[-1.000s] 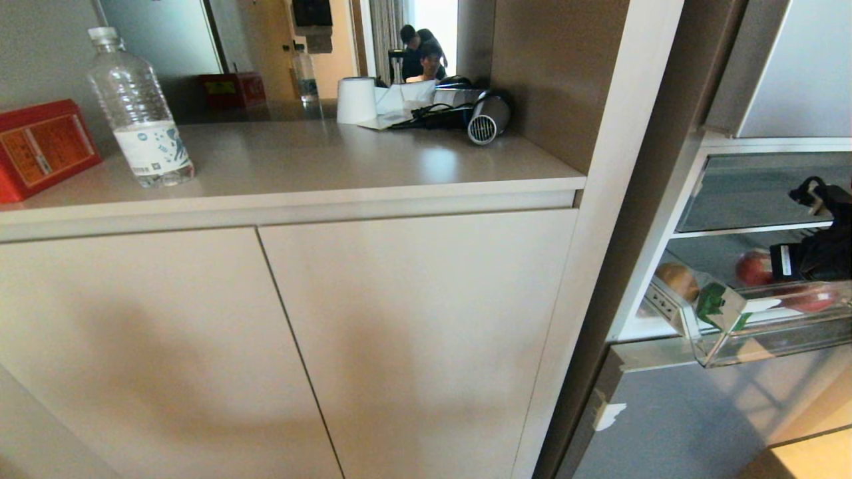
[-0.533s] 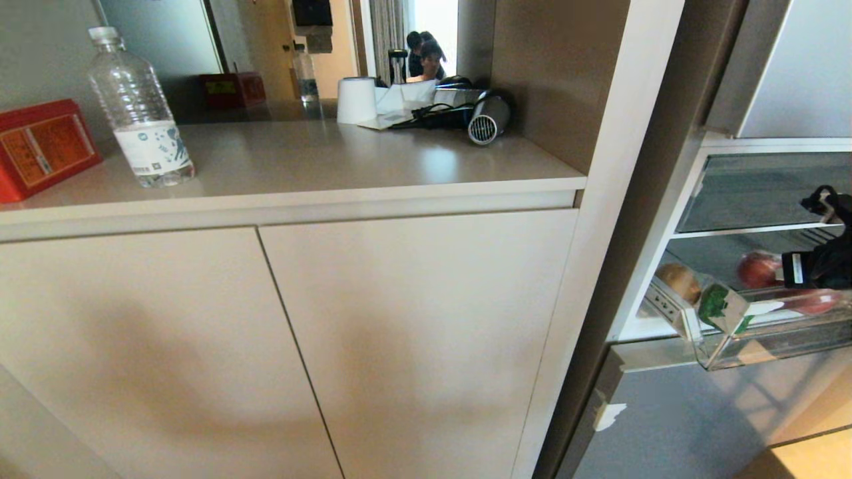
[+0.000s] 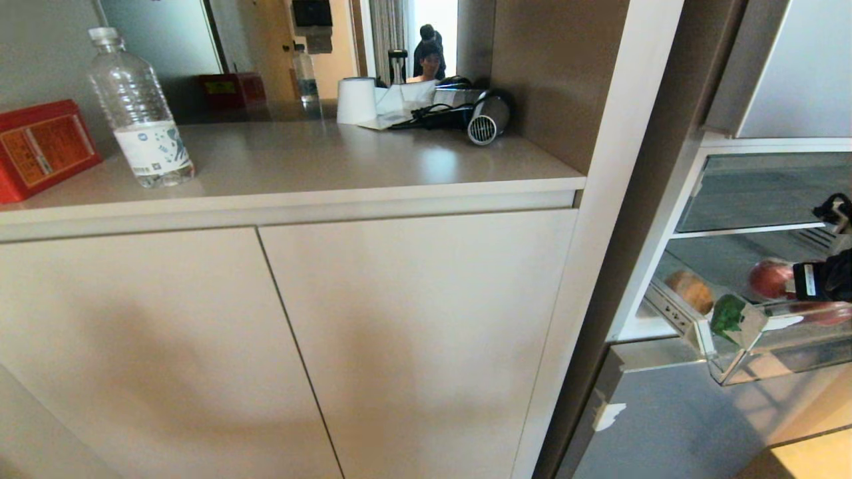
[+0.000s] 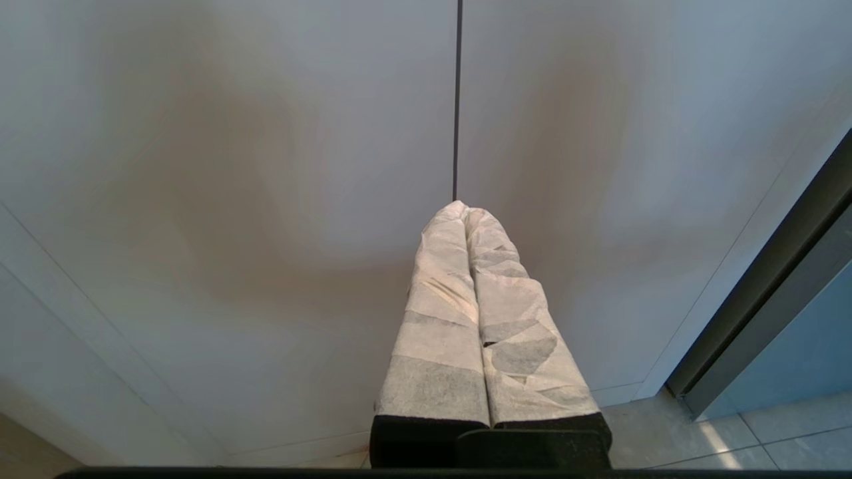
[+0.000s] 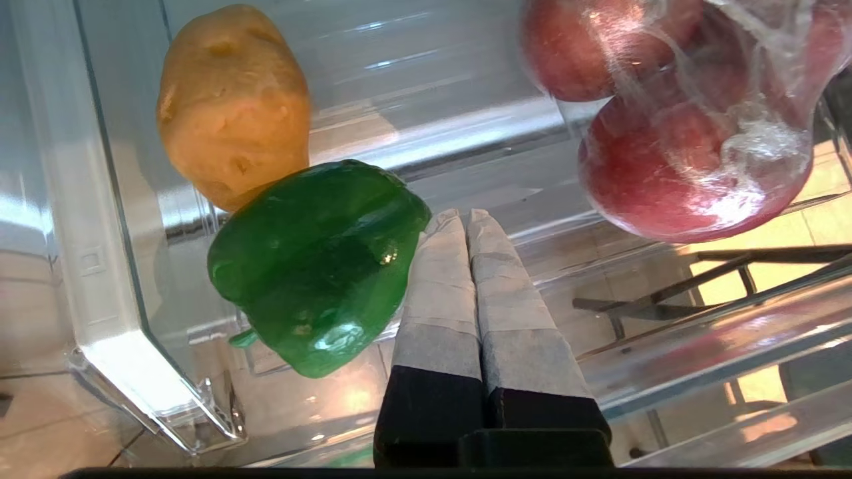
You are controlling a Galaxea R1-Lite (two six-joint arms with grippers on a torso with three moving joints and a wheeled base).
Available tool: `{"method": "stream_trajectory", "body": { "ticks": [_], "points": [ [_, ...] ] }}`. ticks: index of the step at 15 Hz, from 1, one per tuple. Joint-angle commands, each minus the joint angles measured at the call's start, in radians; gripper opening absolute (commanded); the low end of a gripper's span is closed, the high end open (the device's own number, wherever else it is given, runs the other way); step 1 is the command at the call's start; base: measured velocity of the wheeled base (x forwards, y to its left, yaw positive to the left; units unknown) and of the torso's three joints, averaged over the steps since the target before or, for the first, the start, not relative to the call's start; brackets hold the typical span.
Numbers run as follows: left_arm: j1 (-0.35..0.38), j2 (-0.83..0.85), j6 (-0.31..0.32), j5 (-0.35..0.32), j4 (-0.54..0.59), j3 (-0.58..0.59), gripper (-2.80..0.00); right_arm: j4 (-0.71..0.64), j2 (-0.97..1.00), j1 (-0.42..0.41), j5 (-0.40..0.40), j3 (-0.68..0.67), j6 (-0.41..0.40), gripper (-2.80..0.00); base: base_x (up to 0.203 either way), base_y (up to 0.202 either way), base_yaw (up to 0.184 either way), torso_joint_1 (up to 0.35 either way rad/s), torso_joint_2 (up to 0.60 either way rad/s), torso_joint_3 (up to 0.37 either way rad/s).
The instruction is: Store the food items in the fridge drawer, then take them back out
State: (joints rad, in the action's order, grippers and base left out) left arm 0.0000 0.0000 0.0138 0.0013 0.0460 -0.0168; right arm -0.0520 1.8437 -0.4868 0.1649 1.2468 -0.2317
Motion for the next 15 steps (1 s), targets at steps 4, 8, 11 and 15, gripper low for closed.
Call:
{"method": "stream_trajectory", "body": {
  "ticks": [4, 8, 11, 15],
  "points": [
    [0.000, 0.000, 0.000, 0.000, 0.000, 0.000, -2.80, 0.001, -0.039, -0.002, 0.014, -0.011, 0.002, -2.80, 0.000, 0.000, 0.000, 0.000, 0.00, 0.000],
    [0.000, 0.000, 0.000, 0.000, 0.000, 0.000, -2.80, -0.026, 0.066, 0.024, 0.083, 0.122, 0.019, -2.80, 0.000, 0.000, 0.000, 0.000, 0.00, 0.000],
    [0.000, 0.000, 0.000, 0.000, 0.000, 0.000, -2.80, -0.209, 0.122, 0.038, 0.105, 0.285, 0.022, -2.80, 0.000, 0.000, 0.000, 0.000, 0.00, 0.000],
    [0.000, 0.000, 0.000, 0.000, 0.000, 0.000, -2.80, -0.519, 0.133, 0.039, 0.128, 0.443, 0.015, -2.80, 0.000, 0.000, 0.000, 0.000, 0.00, 0.000]
  ]
}}
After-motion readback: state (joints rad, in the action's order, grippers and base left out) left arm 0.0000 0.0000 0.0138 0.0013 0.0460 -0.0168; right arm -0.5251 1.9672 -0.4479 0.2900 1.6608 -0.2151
